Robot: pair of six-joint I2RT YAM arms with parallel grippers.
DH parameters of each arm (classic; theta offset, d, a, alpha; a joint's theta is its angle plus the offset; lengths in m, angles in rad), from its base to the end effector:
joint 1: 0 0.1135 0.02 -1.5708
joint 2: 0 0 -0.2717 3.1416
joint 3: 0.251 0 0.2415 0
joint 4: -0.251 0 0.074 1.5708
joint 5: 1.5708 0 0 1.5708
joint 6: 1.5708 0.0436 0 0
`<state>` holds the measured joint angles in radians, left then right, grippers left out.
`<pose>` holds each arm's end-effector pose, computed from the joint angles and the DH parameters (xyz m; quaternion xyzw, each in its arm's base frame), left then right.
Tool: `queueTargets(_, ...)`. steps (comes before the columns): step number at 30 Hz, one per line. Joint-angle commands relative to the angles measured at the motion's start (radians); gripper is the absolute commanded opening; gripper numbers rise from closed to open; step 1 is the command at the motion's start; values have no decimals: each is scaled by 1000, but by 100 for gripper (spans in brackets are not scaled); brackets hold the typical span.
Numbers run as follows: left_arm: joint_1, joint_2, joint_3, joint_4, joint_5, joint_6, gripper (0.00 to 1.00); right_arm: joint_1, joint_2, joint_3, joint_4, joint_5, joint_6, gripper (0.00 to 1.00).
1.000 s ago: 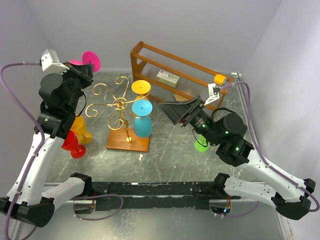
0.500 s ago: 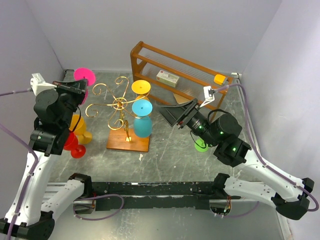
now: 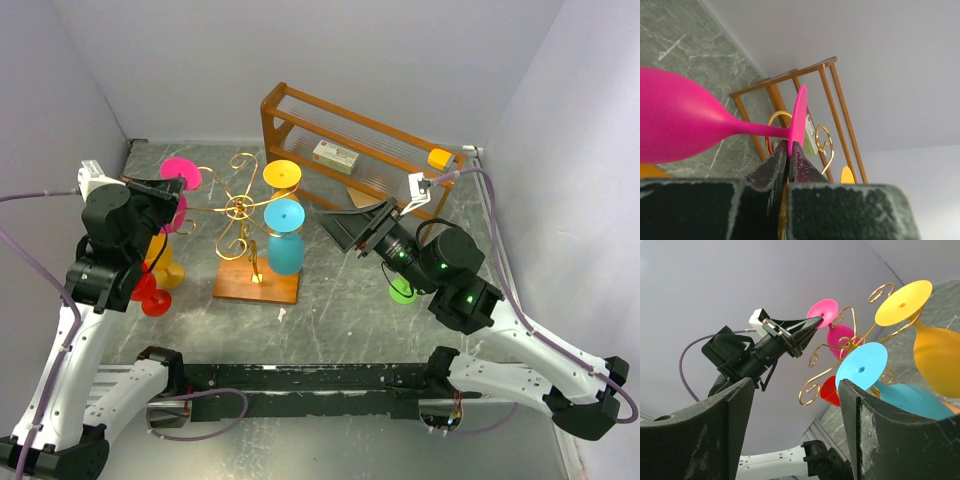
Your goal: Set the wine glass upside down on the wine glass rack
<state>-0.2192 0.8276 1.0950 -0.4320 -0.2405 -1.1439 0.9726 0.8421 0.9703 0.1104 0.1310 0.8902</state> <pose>0.1591 -0.0248 0.4142 -0.4072 0.6432 -0.3333 0.5562 0.1046 0.1433 0.4333 0.0260 0.6182 0.6054 0.5006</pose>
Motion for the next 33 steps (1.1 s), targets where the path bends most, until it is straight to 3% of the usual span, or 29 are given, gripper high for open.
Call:
queueTargets(1, 9, -22, 3, 10, 66, 26, 7, 0, -14, 11, -2, 24, 5, 68)
queueTargets(13, 9, -78, -1, -25, 120, 11, 7, 0, 3, 11, 6, 26, 7, 68)
queueTargets(33, 9, -44, -55, 109, 325, -64, 7, 0, -52, -23, -11, 63, 9, 68)
